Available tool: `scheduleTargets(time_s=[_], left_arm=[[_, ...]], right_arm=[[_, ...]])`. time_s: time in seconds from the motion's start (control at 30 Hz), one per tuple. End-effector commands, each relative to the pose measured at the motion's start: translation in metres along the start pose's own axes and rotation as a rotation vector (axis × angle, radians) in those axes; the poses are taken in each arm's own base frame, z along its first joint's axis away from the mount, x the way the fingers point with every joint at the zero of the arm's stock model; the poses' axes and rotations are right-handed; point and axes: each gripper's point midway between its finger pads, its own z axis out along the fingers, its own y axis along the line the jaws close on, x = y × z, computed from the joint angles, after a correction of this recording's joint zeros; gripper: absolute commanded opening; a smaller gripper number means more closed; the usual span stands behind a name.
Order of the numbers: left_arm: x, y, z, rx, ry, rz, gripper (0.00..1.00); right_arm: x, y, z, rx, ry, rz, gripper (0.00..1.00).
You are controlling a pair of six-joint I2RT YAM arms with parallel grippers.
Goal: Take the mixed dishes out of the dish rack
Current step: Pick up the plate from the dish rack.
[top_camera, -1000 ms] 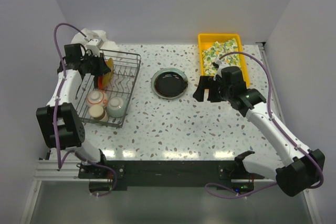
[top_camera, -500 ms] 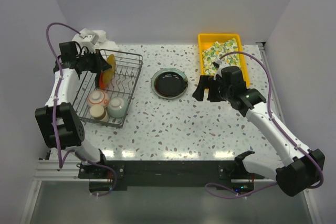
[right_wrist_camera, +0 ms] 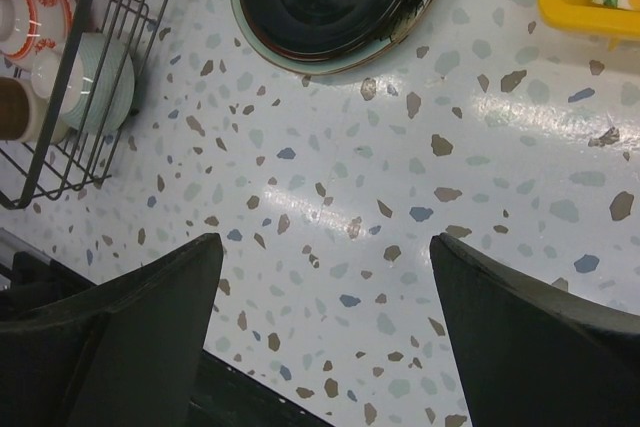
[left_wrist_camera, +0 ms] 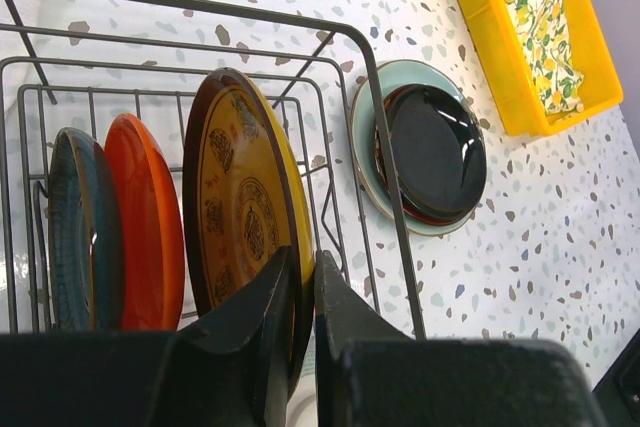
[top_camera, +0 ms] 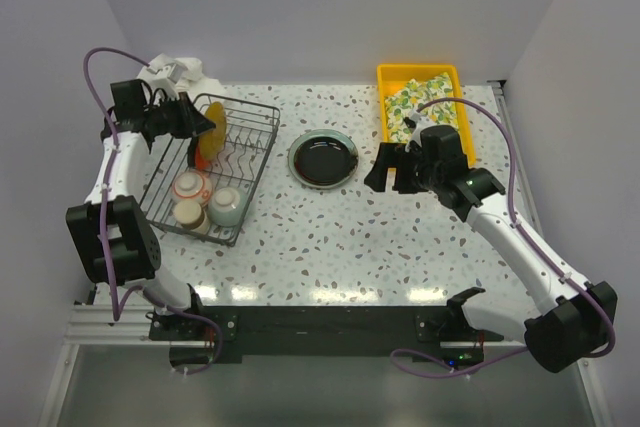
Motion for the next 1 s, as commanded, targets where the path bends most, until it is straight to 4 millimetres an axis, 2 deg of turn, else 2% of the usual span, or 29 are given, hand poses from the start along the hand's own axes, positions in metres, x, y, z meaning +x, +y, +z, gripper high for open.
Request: scheduleTargets(time_s=[0.0, 0.33, 0.53, 0.63, 0.73, 0.83, 0.93, 0.97], left_arm=[[-0.016, -0.036, -0.017, 0.111, -0.030, -0.039, 0.00], [-0.031, -0.050, -0.029, 0.116, -0.058, -0.016, 0.00], [-0.037, -0.065, -0.039, 0.137, -0.080, 0.011, 0.00], [-0.041, -0.079, -0.043, 0.151, -0.095, 0.056, 0.00], [-0.038, -0.110, -0.037, 0.183, -0.079, 0.150, 0.00], [-0.039, -0.129, -0.034, 0.141, -0.075, 0.263, 0.00], [-0.028, -0.168, -0.024, 0.169, -0.051, 0.366, 0.00], [-0.028, -0.172, -0.024, 0.141, -0.060, 0.425, 0.00]], right_arm=[[-0.013, 0.011, -0.002, -0.044, -0.039, 0.000, 0.89], [-0.015, 0.014, -0.003, -0.057, -0.046, 0.006, 0.89], [-0.018, 0.018, -0.004, -0.073, -0.055, 0.016, 0.89], [-0.021, 0.021, -0.005, -0.083, -0.062, 0.018, 0.89], [-0.023, 0.023, -0.004, -0.091, -0.063, 0.024, 0.89], [-0.025, 0.025, -0.004, -0.098, -0.072, 0.030, 0.89], [-0.024, 0.026, -0.003, -0.104, -0.073, 0.044, 0.89], [-0.024, 0.026, -0.002, -0.105, -0.075, 0.047, 0.89]])
